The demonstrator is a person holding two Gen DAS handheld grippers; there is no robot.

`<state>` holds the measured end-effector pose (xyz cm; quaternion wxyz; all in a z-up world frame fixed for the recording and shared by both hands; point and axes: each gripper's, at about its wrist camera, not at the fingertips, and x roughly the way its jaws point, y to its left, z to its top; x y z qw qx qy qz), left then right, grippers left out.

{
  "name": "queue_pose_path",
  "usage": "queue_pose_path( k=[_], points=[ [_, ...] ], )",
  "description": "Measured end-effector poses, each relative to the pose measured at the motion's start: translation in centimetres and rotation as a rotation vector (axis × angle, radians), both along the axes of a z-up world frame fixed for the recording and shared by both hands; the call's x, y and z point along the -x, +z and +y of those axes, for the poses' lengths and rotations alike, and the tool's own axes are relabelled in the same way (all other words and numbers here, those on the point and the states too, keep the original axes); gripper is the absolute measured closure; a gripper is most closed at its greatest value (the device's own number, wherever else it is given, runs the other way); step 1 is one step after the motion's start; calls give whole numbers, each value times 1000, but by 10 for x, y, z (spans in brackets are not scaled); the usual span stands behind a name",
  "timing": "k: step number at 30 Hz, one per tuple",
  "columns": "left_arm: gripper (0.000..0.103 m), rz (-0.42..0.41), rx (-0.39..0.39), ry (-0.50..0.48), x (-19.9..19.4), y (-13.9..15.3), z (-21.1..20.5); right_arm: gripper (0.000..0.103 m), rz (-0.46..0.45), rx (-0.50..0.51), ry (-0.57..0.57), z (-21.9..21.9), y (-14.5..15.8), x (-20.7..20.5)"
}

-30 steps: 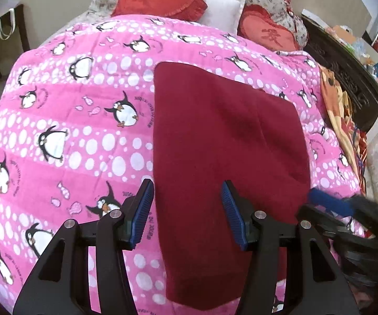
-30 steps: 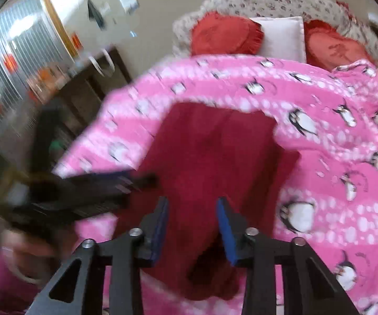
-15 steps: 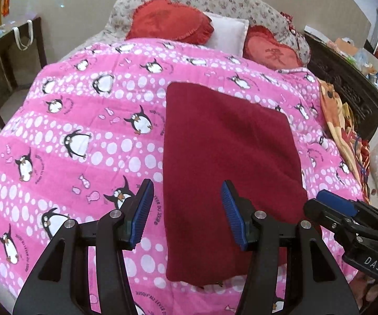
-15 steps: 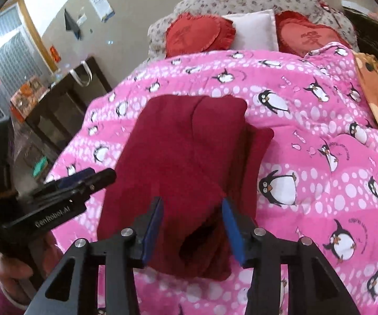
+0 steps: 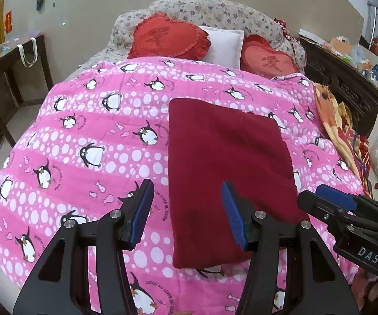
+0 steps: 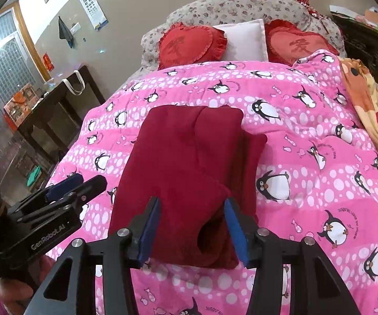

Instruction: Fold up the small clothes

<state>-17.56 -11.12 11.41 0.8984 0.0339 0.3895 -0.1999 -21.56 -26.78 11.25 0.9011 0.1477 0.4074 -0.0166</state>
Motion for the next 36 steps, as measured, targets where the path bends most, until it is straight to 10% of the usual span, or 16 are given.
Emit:
queue_pose_path(
  k=[36],
  points=[
    [50, -29, -15, -4, 8, 9, 3, 44, 28, 22, -22, 8, 0, 1]
  ],
)
